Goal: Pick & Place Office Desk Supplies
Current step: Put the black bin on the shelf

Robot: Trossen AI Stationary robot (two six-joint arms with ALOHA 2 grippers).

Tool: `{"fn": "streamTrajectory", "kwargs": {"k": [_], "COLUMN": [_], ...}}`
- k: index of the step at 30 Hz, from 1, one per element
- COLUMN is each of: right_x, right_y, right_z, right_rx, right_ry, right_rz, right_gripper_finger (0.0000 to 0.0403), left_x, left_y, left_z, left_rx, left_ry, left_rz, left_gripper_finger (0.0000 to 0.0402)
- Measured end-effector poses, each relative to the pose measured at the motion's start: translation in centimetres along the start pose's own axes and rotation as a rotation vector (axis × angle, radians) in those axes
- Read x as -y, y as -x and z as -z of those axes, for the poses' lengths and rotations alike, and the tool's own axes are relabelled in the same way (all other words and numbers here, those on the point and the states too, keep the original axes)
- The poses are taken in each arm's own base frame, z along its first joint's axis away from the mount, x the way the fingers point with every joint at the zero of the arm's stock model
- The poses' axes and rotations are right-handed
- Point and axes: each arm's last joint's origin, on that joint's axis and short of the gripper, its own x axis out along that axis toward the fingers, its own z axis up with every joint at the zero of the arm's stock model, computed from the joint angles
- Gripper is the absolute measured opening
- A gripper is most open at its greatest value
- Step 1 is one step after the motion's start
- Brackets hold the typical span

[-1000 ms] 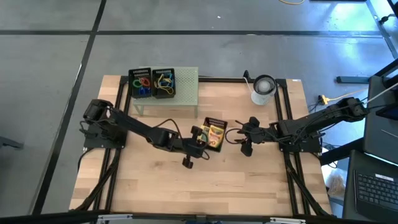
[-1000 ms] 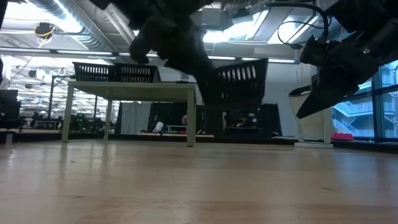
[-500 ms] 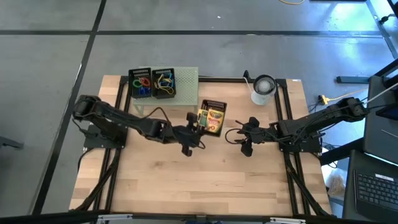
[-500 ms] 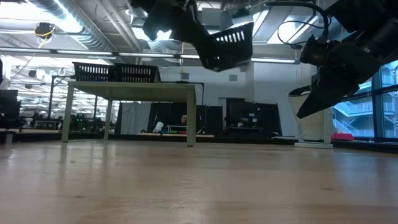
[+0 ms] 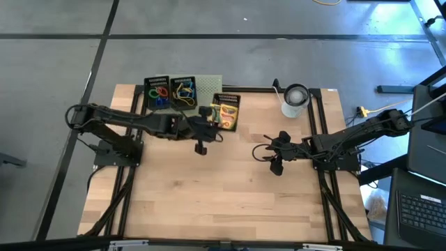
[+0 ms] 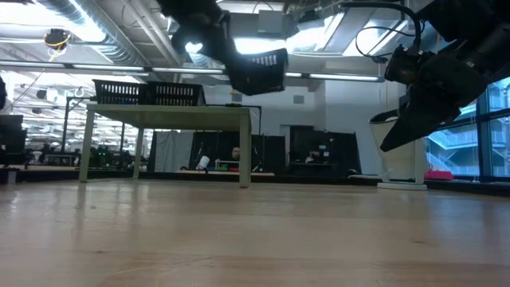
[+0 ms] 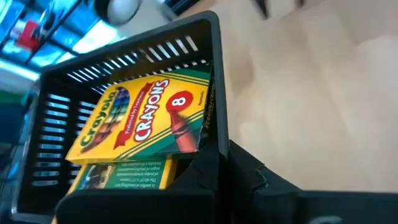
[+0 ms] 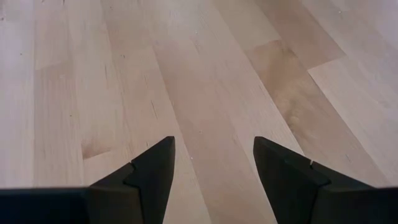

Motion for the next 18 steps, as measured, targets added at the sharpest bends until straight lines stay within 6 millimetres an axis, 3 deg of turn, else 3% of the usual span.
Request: {"fn": "streamTrajectory", "kwargs": {"k": [8, 18], "right_x": [0.0, 0.0], "right_y": [0.0, 0.0], "right_z": [0.0, 0.0], "right_rx": [0.0, 0.0], "right_ry": [0.0, 0.0], "right_rz": [0.0, 0.0], "right_gripper_finger": [0.022, 0.022], "left_x": [-3.0, -4.7], "left_y": [-0.5, -1.1], "left_z": [2.4, 4.3], "left_rx": [-0.081, -0.18], "left_ry": [0.049, 0.066], "left_rz": [0.018, 0.003], "left_gripper_finger": [0.0004, 0.0004]}}
